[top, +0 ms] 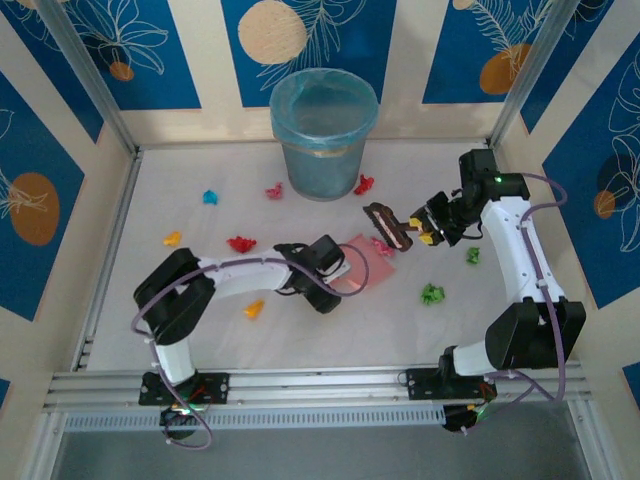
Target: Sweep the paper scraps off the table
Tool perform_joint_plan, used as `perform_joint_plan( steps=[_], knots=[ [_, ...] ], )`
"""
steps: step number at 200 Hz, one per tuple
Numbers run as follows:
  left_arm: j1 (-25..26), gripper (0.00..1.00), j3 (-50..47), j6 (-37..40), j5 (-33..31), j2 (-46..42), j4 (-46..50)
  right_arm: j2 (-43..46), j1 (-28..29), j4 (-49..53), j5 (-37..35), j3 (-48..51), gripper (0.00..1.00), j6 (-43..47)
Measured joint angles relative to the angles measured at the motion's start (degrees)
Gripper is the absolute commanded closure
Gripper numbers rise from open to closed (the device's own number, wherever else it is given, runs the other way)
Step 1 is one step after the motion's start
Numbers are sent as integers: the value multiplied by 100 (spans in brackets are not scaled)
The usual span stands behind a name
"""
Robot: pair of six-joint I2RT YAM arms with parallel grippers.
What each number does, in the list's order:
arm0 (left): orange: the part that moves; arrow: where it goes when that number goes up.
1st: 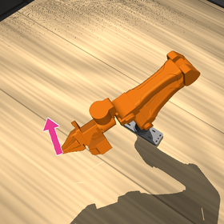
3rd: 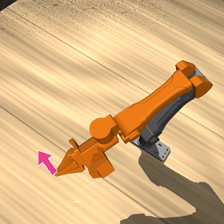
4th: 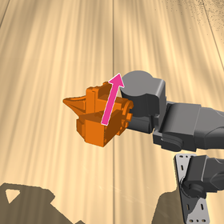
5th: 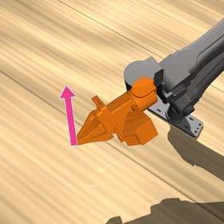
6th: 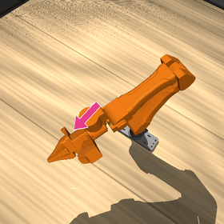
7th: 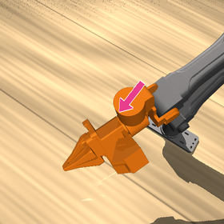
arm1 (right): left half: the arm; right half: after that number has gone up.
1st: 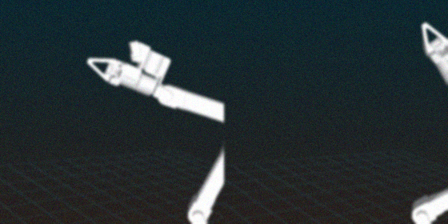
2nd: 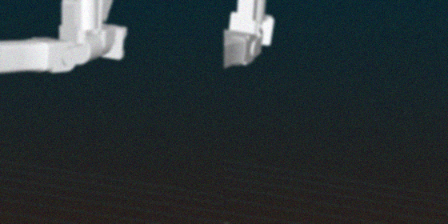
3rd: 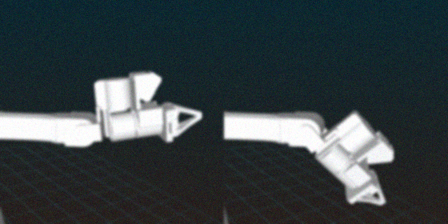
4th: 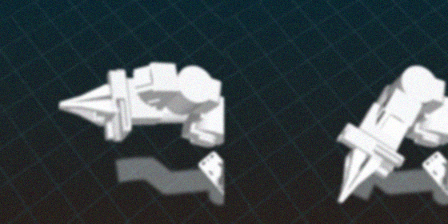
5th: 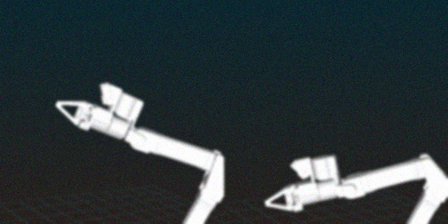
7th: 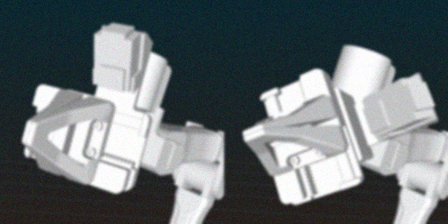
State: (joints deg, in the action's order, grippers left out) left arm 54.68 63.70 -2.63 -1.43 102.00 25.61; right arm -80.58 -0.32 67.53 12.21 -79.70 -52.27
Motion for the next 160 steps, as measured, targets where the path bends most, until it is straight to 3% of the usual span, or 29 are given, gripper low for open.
perform_joint_plan(
  steps=[35,90,160],
  knots=[
    [0,26,-988,-90,260,-623,-1080,0,22,-39,22,72,100,28],
    [0,32,-2433,-173,437,-973,-3628,2,22,-98,66,144,100,101],
    [0,36,-2601,-120,328,-914,-4725,15,22,-131,122,192,100,129]
  ],
)
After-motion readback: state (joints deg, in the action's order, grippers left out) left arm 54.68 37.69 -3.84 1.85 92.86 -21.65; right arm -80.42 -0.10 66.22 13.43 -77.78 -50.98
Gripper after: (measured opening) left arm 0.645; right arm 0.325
